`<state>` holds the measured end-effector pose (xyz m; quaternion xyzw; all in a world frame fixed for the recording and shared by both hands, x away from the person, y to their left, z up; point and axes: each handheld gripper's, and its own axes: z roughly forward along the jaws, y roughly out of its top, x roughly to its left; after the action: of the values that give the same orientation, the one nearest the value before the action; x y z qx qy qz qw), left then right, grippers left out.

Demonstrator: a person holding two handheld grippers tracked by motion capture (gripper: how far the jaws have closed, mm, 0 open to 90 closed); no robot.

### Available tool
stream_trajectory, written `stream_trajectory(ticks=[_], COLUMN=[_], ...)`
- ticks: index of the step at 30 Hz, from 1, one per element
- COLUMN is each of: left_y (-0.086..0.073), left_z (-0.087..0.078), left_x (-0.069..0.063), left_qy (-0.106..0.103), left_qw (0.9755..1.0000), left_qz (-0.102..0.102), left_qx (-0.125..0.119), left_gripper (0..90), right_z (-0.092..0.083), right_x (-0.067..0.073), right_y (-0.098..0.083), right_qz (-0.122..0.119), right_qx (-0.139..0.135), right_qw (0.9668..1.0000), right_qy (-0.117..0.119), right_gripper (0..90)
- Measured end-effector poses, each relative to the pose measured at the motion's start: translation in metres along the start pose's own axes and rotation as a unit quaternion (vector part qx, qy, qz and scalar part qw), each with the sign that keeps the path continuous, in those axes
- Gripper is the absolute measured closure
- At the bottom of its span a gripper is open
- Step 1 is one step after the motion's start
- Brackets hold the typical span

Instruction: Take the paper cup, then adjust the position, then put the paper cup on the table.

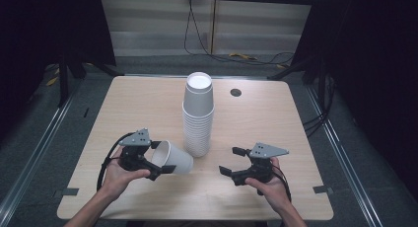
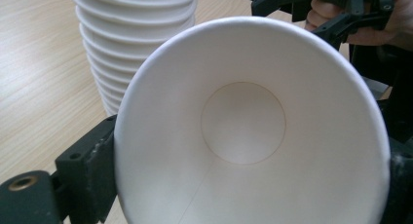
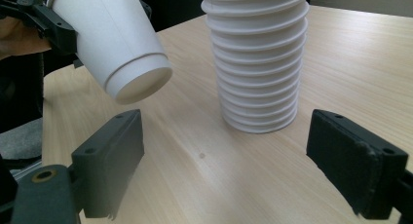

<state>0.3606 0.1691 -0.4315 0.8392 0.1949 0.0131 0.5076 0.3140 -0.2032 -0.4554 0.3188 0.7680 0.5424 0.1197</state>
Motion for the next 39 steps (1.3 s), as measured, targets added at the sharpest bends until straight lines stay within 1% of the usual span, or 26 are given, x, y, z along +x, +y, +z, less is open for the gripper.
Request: stream_trajectory(ticks=[5, 7, 8, 9, 10, 12, 13, 14, 17, 18, 20, 22, 23, 24, 25, 26, 29, 32, 33, 34, 35, 36, 37, 38, 39], left_y=[-0.003, -0.004, -0.004, -0.004, -0.003, -0.002, -0.002, -0.001, 0.0, 0.0, 0.001, 0.003, 0.004, 0.004, 0.006, 0.008, 0.012, 0.015, 0.016, 0.018, 0.019, 0.021, 0.023, 0.023, 0.024], left_z=[-0.005, -0.011, -0.013, -0.016, -0.018, -0.025, -0.027, -0.031, -0.039, -0.04, -0.042, -0.042, -0.042, -0.042, -0.04, -0.039, -0.033, -0.027, -0.026, -0.023, -0.021, -0.019, -0.016, -0.016, -0.014], left_x=[0.003, 0.006, 0.008, 0.009, 0.011, 0.014, 0.016, 0.018, 0.023, 0.024, 0.027, 0.03, 0.032, 0.032, 0.036, 0.038, 0.043, 0.048, 0.049, 0.05, 0.051, 0.053, 0.056, 0.056, 0.057], left_qy=[0.005, 0.007, 0.01, 0.018, 0.028, 0.043, 0.052, 0.066, 0.088, 0.095, 0.102, 0.118, 0.123, 0.123, 0.136, 0.143, 0.152, 0.154, 0.157, 0.164, 0.167, 0.168, 0.164, 0.164, 0.166], left_qw=[0.9999, 0.9995, 0.9993, 0.9991, 0.999, 0.9983, 0.9978, 0.9968, 0.9951, 0.9944, 0.9937, 0.9918, 0.9913, 0.9913, 0.9895, 0.9885, 0.9865, 0.9852, 0.9844, 0.9826, 0.9815, 0.9809, 0.9796, 0.9796, 0.9787], left_qz=[-0.016, -0.032, -0.035, -0.038, -0.035, -0.04, -0.042, -0.045, -0.046, -0.045, -0.046, -0.046, -0.045, -0.045, -0.044, -0.04, -0.037, -0.036, -0.036, -0.028, -0.029, -0.028, -0.034, -0.034, -0.033], left_qx=[0.004, -0.001, 0.0, 0.003, 0.004, 0.003, 0.0, 0.002, -0.001, -0.004, 0.002, 0.01, 0.012, 0.012, 0.024, 0.03, 0.048, 0.067, 0.07, 0.082, 0.088, 0.095, 0.11, 0.11, 0.116], left_gripper=[8.2, 8.1, 8.0, 8.0, 7.9, 7.9, 7.8, 7.7, 7.6, 7.6, 7.6, 7.6, 7.7, 7.6, 7.6, 7.6, 7.7, 7.7, 7.7, 7.7, 7.7, 7.7, 7.7, 7.7, 7.7], right_z=[-0.003, -0.003, -0.004, -0.004, -0.005, -0.005, -0.006, -0.005, -0.006, -0.005, -0.006, -0.006, -0.006, -0.007, -0.007, -0.007, -0.007, -0.007, -0.007, -0.007, -0.007, -0.007, -0.007, -0.007, -0.007], right_x=[0.0, 0.0, 0.0, 0.0, 0.0, -0.001, -0.001, -0.002, -0.002, -0.003, -0.003, -0.003, -0.003, -0.003, -0.003, -0.003, -0.004, -0.004, -0.004, -0.005, -0.005, -0.005, -0.005, -0.005, -0.006], right_y=[0.003, 0.005, 0.005, 0.005, 0.005, 0.005, 0.005, 0.005, 0.006, 0.006, 0.006, 0.006, 0.006, 0.006, 0.006, 0.006, 0.005, 0.005, 0.005, 0.005, 0.005, 0.005, 0.005, 0.005, 0.006], right_qz=[-0.002, -0.002, -0.002, -0.001, -0.001, -0.002, -0.002, -0.002, 0.0, -0.002, -0.002, -0.004, -0.002, -0.003, -0.003, -0.002, -0.002, -0.002, -0.002, -0.002, 0.0, -0.002, -0.002, -0.002, -0.002], right_qx=[-0.006, -0.01, -0.012, -0.012, -0.012, -0.012, -0.013, -0.013, -0.013, -0.015, -0.013, -0.016, -0.016, -0.015, -0.015, -0.014, -0.014, -0.015, -0.015, -0.015, -0.014, -0.015, -0.016, -0.016, -0.018], right_qw=[0.9999, 0.9999, 0.9998, 0.9998, 0.9998, 0.9998, 0.9997, 0.9997, 0.9997, 0.9997, 0.9997, 0.9996, 0.9996, 0.9995, 0.9996, 0.9996, 0.9996, 0.9995, 0.9995, 0.9995, 0.9995, 0.9995, 0.9995, 0.9995, 0.9995], right_qy=[-0.011, -0.013, -0.015, -0.017, -0.017, -0.018, -0.018, -0.019, -0.02, -0.02, -0.02, -0.024, -0.025, -0.026, -0.026, -0.026, -0.025, -0.027, -0.027, -0.026, -0.027, -0.028, -0.027, -0.027, -0.027], right_gripper=[13.6, 13.6, 13.6, 13.6, 13.6, 13.6, 13.6, 13.6, 13.6, 13.7, 13.7, 13.8, 13.8, 13.7, 13.8, 13.8, 13.7, 13.7, 13.7, 13.7, 13.7, 13.7, 13.7, 13.7, 13.8])
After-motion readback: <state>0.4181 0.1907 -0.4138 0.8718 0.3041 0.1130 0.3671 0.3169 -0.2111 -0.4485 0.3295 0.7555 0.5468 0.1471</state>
